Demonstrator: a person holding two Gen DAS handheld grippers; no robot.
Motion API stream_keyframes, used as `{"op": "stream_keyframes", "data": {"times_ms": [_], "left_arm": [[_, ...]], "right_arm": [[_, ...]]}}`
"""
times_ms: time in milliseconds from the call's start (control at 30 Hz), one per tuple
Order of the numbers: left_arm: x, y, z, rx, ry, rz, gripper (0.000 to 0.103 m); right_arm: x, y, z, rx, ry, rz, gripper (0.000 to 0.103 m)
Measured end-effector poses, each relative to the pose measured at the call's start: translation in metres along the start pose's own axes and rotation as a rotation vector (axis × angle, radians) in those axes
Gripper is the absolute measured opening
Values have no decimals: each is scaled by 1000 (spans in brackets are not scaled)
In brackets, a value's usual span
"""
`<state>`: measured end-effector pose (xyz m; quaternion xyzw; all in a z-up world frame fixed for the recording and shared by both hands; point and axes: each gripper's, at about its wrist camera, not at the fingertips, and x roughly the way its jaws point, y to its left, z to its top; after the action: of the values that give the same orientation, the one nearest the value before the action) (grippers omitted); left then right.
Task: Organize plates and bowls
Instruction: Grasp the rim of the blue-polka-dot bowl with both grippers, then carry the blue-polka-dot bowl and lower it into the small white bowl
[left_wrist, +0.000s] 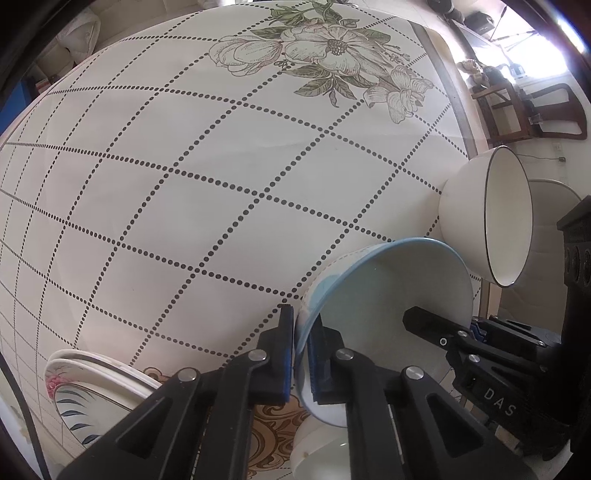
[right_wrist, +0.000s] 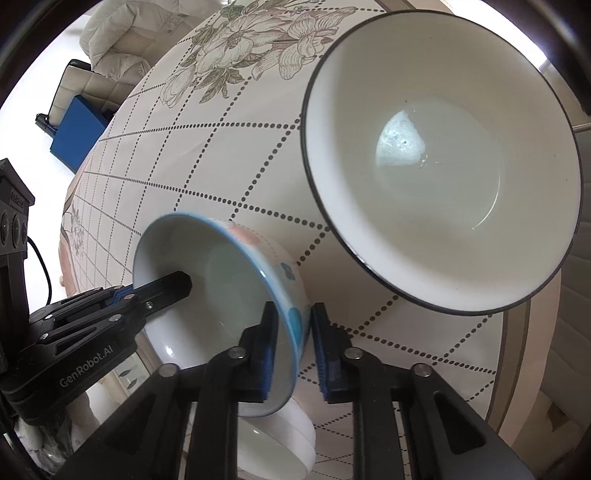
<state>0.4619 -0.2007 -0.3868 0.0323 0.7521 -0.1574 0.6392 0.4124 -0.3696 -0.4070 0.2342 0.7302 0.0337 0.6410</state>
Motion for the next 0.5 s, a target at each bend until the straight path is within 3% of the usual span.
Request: {"op": "stream_keyframes", "data": {"times_ms": [500], "left_arm": [[-27,-25,-10,14,-31,36,4]], "right_arm": [[-20,-4,-2,2,-3,6,11]]}}
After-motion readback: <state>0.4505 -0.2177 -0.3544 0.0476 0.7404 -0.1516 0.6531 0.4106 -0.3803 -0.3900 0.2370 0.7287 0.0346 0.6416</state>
